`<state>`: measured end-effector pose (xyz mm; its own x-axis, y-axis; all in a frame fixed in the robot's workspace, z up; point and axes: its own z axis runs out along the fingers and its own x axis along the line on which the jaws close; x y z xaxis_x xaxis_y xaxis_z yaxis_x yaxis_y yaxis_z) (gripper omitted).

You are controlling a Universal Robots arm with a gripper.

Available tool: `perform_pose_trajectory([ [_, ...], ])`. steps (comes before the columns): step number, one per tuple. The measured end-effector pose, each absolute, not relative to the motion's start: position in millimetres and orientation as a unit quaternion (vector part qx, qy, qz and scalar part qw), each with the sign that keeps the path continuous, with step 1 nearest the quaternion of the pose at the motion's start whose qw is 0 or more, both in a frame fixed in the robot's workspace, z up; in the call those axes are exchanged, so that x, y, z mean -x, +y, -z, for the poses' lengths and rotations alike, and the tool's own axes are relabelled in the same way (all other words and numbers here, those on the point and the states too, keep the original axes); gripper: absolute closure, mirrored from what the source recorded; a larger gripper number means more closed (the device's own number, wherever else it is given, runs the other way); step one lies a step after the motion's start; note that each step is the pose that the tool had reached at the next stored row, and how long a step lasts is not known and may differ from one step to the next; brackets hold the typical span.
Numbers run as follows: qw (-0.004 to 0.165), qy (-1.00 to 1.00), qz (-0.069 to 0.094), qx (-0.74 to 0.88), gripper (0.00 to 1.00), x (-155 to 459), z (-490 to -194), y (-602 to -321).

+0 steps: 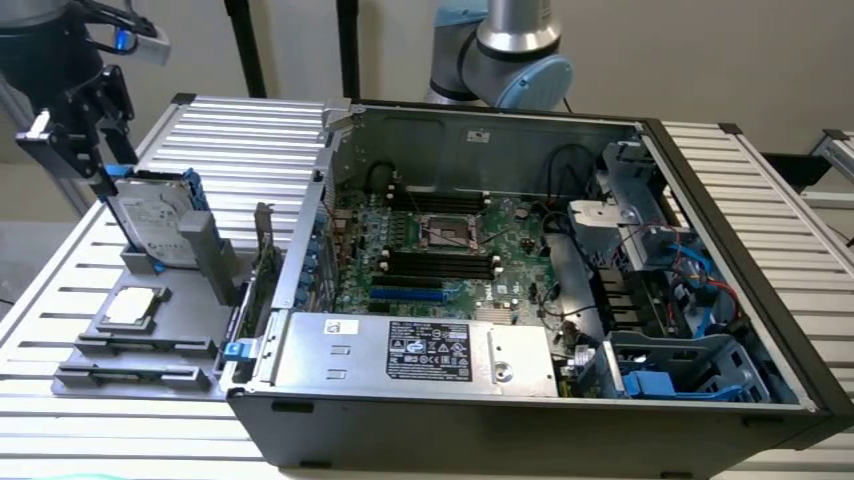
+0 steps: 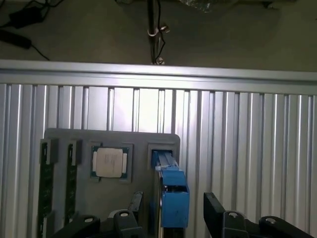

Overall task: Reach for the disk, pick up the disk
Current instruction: 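Pick up the disk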

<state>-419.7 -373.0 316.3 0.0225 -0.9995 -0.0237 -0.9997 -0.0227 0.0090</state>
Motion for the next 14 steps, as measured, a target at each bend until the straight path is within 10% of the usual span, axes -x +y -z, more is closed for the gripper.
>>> perform_pose_trajectory([
  [14, 0.005, 0.706, -0.012, 0.708, 0.4, 419.9, -301.5, -372.8],
])
